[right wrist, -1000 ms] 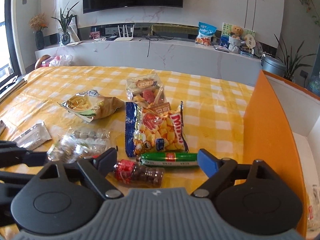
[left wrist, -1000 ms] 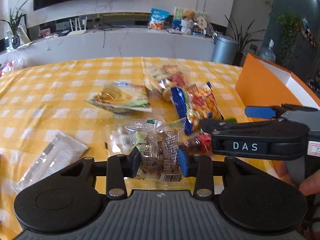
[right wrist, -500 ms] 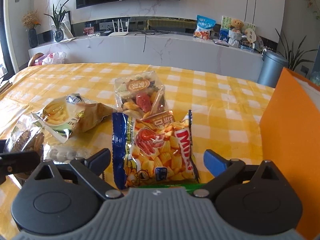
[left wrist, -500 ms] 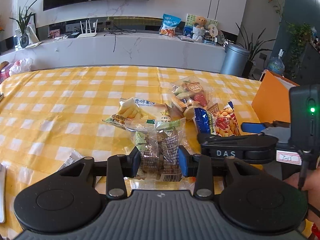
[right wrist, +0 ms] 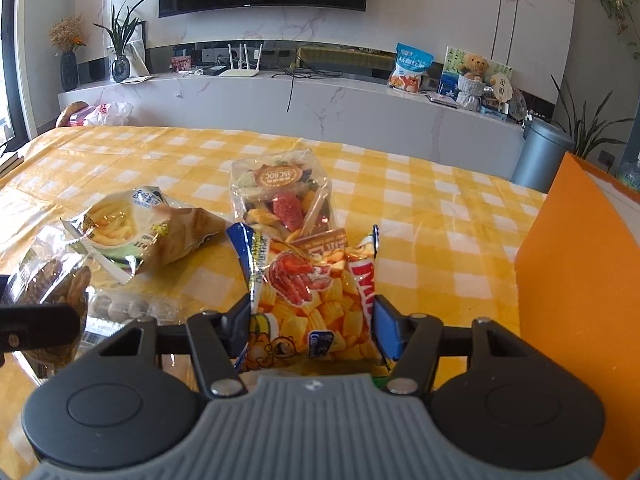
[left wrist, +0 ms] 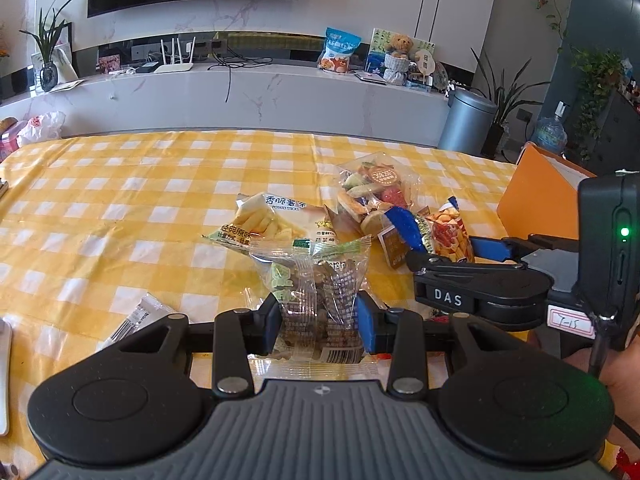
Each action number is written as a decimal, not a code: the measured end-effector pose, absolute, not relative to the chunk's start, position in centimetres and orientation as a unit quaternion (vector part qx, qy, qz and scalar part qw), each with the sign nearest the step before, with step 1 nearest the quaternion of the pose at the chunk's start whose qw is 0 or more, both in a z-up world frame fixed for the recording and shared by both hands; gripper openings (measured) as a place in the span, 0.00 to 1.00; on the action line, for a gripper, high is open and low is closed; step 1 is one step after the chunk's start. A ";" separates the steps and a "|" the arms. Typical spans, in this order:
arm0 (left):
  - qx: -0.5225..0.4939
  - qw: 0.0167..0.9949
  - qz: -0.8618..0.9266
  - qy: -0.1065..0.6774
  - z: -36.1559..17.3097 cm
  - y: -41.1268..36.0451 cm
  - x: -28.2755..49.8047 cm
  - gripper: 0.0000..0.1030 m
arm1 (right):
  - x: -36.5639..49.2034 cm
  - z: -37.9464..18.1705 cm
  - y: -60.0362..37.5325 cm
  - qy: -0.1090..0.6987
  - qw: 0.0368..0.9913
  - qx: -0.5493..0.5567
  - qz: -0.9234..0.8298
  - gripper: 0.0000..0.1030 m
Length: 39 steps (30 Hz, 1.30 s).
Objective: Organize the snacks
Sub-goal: 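Grasp the clear cookie bag with the left tool while the right tool grasps the blue chip bag, then carry both bags over the orange box and open both tools to release them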
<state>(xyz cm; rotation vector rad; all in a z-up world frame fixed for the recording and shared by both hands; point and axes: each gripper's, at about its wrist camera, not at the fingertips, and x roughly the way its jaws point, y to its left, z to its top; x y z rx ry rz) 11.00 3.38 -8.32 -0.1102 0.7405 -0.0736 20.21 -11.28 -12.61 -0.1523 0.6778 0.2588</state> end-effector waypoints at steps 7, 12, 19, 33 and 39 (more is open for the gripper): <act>-0.063 0.935 -0.034 0.347 -6.2 3.6 9.7 0.43 | 17.8 -9.4 -11.2 0.297 0.941 -0.080 0.139 0.56; -0.049 0.938 -0.053 0.339 -3.9 2.5 8.9 0.43 | 15.1 -6.4 -12.0 0.277 0.944 -0.101 0.151 0.56; -0.003 0.937 -0.106 0.333 -0.9 -1.5 8.3 0.43 | 12.1 -2.1 -16.3 0.268 0.945 -0.100 0.161 0.56; 0.045 0.897 -0.270 0.347 0.9 -14.3 12.6 0.43 | 9.7 1.0 -29.5 0.276 0.946 -0.135 0.102 0.55; 0.060 0.865 -0.319 0.381 -0.1 -19.8 15.8 0.43 | 11.7 -0.1 -34.7 0.331 0.929 -0.138 0.088 0.55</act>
